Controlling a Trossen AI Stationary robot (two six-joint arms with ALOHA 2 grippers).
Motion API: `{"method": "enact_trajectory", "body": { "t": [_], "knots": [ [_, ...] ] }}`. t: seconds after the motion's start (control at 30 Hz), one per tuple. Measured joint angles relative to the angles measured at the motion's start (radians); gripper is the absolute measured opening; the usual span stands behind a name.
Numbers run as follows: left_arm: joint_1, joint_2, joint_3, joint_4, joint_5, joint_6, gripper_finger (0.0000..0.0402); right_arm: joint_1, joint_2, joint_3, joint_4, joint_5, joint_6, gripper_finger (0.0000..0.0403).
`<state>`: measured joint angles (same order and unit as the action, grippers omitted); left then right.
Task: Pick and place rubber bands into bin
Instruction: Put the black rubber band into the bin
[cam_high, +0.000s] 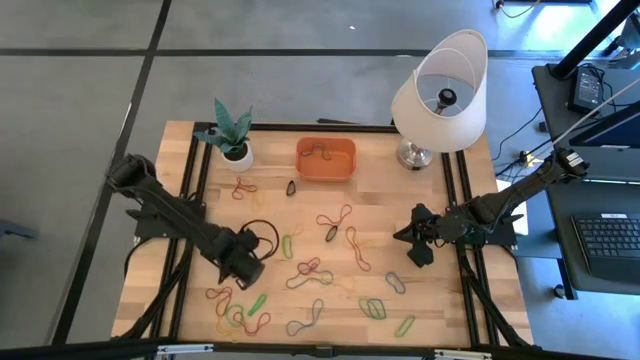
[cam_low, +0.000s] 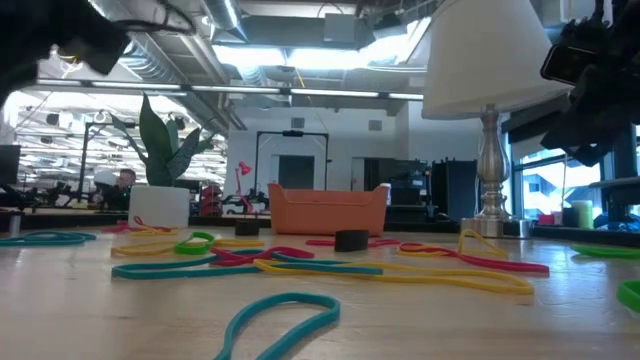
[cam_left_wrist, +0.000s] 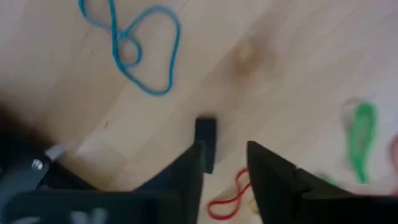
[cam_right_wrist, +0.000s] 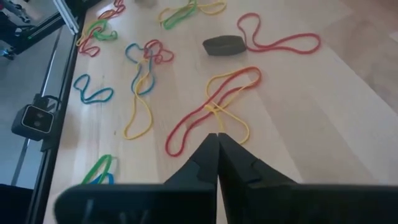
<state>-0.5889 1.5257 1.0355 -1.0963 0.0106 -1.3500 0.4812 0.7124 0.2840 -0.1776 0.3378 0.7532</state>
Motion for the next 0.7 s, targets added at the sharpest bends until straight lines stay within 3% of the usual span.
{"method": "enact_trajectory", "body": {
  "t": [0.13, 0.23, 0.7],
  "knots": [
    [-0.012, 0.061, 0.000, -0.012, -0.018, -0.001, 0.0181, 0.000, 0.000, 0.000, 0.001, 0.000, -0.002, 0.0007],
    [-0.012, 0.096, 0.000, -0.002, 0.014, -0.014, 0.0201, 0.000, 0.000, 0.000, 0.002, 0.000, 0.000, 0.0007],
    [-0.020, 0.116, -0.013, -0.020, 0.067, 0.071, 0.0199, 0.000, 0.000, 0.000, 0.002, 0.000, 0.002, 0.0007]
  ]
}}
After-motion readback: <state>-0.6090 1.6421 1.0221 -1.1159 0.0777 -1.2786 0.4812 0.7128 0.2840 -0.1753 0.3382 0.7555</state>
